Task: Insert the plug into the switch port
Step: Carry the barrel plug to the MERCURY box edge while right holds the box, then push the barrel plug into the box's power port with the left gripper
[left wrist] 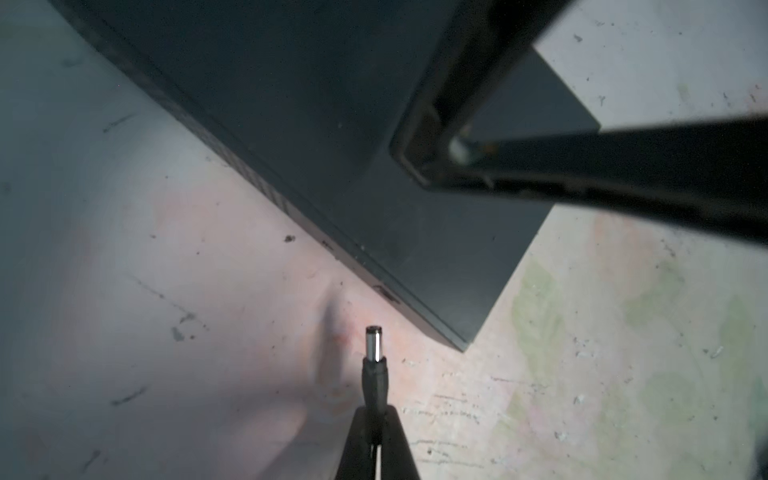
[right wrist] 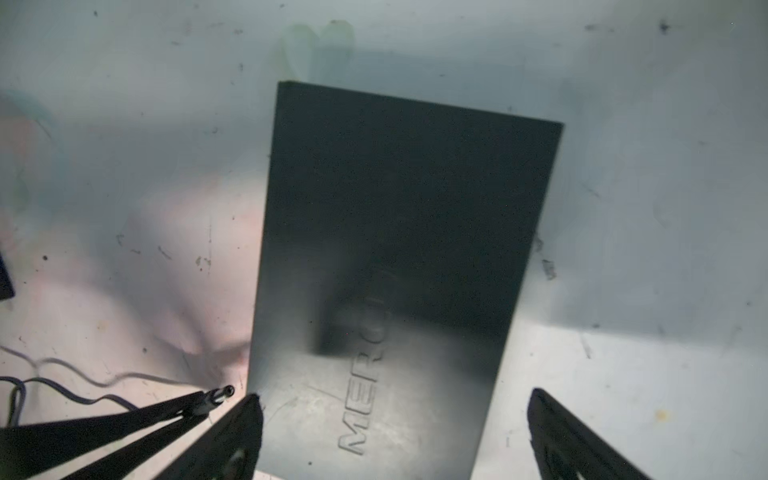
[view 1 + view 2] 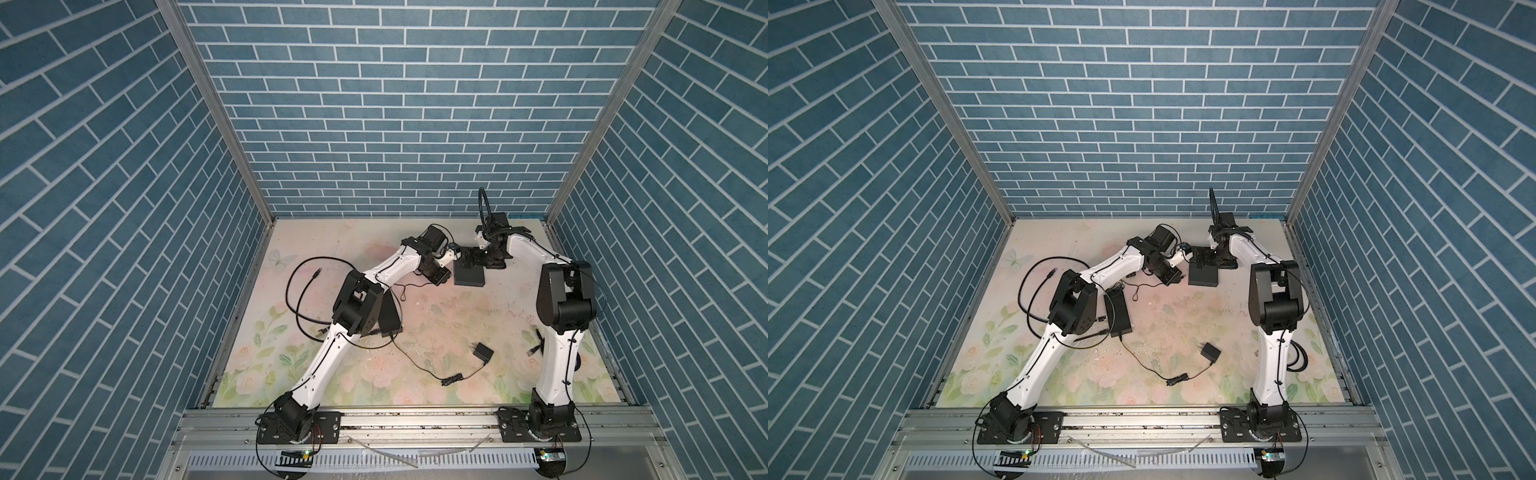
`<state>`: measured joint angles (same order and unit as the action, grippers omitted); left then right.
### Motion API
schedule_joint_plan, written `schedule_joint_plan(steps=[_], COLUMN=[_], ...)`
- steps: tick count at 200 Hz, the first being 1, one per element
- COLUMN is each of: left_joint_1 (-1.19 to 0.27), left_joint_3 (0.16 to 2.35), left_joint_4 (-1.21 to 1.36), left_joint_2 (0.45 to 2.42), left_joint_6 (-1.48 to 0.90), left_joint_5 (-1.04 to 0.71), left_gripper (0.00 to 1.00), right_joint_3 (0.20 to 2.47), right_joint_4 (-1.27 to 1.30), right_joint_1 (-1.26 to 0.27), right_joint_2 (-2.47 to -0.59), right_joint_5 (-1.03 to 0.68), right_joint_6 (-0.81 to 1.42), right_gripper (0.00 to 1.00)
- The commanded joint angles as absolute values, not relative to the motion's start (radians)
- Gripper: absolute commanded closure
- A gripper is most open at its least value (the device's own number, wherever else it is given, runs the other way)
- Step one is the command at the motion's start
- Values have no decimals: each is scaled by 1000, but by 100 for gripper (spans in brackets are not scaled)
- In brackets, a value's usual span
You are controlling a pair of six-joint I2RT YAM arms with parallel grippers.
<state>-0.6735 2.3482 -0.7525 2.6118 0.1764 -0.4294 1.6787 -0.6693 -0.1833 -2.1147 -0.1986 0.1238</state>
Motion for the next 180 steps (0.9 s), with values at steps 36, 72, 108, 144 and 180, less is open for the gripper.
schedule_joint_plan(steps=[36,72,108,144,180], left_joint_1=[-704,-741,-749,-749,-749], left_joint_3=[2456,2436,2408,2399,2396], left_joint_4=[-850,-862,-847,-875,-874], left_joint_2=[2692,2665,2642,2648,2645], left_joint_6=[179,208,187,204,232], left_joint_5=[-448,-447,-434,-436,-396], left_gripper=[98,97,97,98,98], right_joint_3=[1792,1761,1629,1521,1456], right_joint_4=[-651,-647,-609,-573,-554], right_joint_1=[-159,-161,-161,-163,-169], right_joint_2=[-2261,-2274,-2211,-2146,-2119], right_joint_5=[-377,-509,-544,-571,-592], right_joint_6=[168,158,158,155,127], right_gripper=[2,4,6,8,12])
